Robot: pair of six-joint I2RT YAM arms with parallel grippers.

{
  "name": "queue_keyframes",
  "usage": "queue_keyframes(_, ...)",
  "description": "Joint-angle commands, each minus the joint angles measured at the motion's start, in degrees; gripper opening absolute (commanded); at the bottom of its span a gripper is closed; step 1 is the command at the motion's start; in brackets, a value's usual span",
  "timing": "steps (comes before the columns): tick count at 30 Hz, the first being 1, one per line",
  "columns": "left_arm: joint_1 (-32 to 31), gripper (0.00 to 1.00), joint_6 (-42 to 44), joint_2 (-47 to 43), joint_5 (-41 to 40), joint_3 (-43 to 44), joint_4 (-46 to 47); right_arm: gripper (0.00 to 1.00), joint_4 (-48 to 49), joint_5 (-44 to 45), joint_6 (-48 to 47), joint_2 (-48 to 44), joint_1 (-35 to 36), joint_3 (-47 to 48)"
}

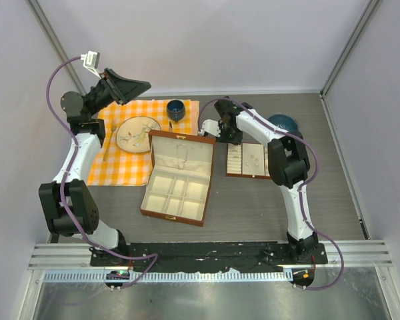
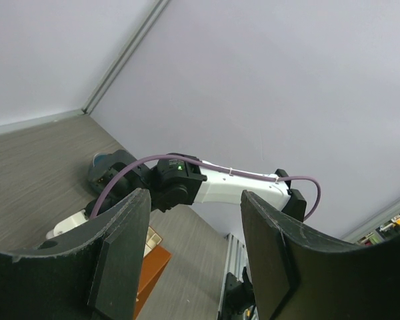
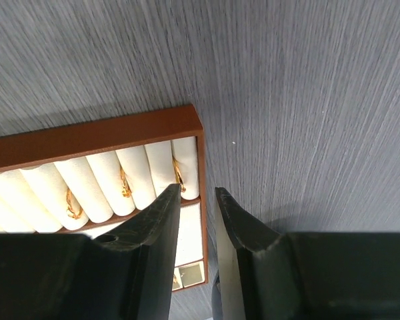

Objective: Organize the mixed jewelry
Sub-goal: Place the jewelry in the compartment layer.

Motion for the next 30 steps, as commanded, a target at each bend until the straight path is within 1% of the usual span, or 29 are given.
queue_keyframes(1,0.46,0.61,-0.22,-1.94,-0.08,-0.2,3.0,0.33,1.49,-0.47,0.34,0.42,-0.04,2.32)
queue_keyframes(10,0.54,0.61,-0.22,-2.21,-0.17,-0.38,3.0,0.33,1.49,-0.91,0.78,0.78,-0.04,2.32)
queue_keyframes(20,0.63,0.61,-0.31,-2.47,-0.17,-0.47,3.17,0.33,-0.26,-2.66,2.27,-4.05,-0.04,2.93)
queue_keyframes(30,0.72,0.61,-0.75,-2.73,-0.17,-0.12,3.35,0.36,-2.64,-3.37,4.64,-8.98,-0.04,3.11)
